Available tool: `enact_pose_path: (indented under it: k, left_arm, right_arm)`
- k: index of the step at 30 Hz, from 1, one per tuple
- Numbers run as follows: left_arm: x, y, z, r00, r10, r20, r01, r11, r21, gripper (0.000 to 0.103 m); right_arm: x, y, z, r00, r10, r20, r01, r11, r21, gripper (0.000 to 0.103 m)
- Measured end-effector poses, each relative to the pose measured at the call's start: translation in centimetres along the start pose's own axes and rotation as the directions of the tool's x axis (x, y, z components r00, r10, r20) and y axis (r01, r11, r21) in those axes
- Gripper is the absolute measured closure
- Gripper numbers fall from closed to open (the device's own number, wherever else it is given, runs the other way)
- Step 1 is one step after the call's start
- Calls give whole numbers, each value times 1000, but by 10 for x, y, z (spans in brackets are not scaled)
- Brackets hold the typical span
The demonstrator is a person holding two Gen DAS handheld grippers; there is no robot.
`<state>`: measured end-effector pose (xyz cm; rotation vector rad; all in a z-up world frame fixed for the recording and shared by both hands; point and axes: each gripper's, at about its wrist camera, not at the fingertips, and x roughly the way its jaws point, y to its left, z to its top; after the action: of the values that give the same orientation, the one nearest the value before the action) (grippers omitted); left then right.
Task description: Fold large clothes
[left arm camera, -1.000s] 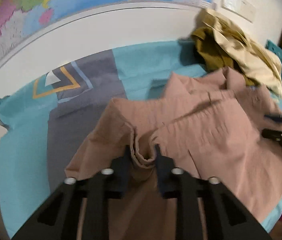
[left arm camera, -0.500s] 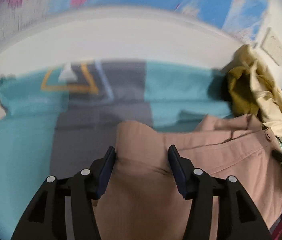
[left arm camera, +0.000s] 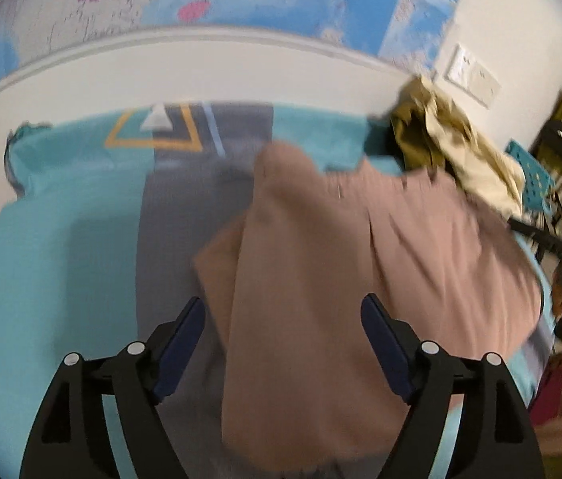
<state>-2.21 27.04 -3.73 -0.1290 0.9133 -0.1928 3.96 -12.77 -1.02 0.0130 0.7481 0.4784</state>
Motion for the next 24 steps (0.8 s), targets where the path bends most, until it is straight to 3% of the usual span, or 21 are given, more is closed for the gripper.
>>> enact_pose_path:
  k: [5,9,11,13,14,16,17,18,20,24]
  left_arm:
    - [3,5,-31,999,-25,-23,24,1000,-10,21]
    - [17,15,-40,998,-36,-50,32,996,-79,24]
    - [16,12,-42,998,-48,-32,45,996,-78,38]
    - [15,8,-43,998,-56,-23,54,995,-83,60]
    - [15,7,-42,999,-44,-18,42,995,-96,63]
    - [14,9,-40,999,-42,-23,39,989,-140,81]
    - [13,12,-39,998,-53,-24,48,985,-168,84]
    - [10,15,-38,997,-72,-24,66,978,-196,90]
    - [2,18,-38,995,-96,-26,88,968,-234,93]
    - [-16,9,-47,994,-100,-31,90,967,-239,90]
  right_arm:
    - [-50,-9,-32,999,-38,38,38,999,-8,24]
    - [-65,-34,-65,999,-52,-9,53,995,81,19]
    - [-62,-45,-81,999,9,-47,-2,991,137,15]
    - [-52,-53,-97,992,74,-100,-53,979,199,14]
    - [-47,-54,-103,988,108,-114,-81,973,217,20]
    - [-44,-50,-105,986,137,-95,-115,971,207,51]
    - [-44,-48,-103,982,168,-91,-148,968,202,77]
    - [-46,-49,-100,982,168,-80,-149,968,203,88]
    - [-62,-50,-84,985,168,-31,-160,971,180,95]
    - [-94,-53,-54,995,79,58,-85,990,111,98]
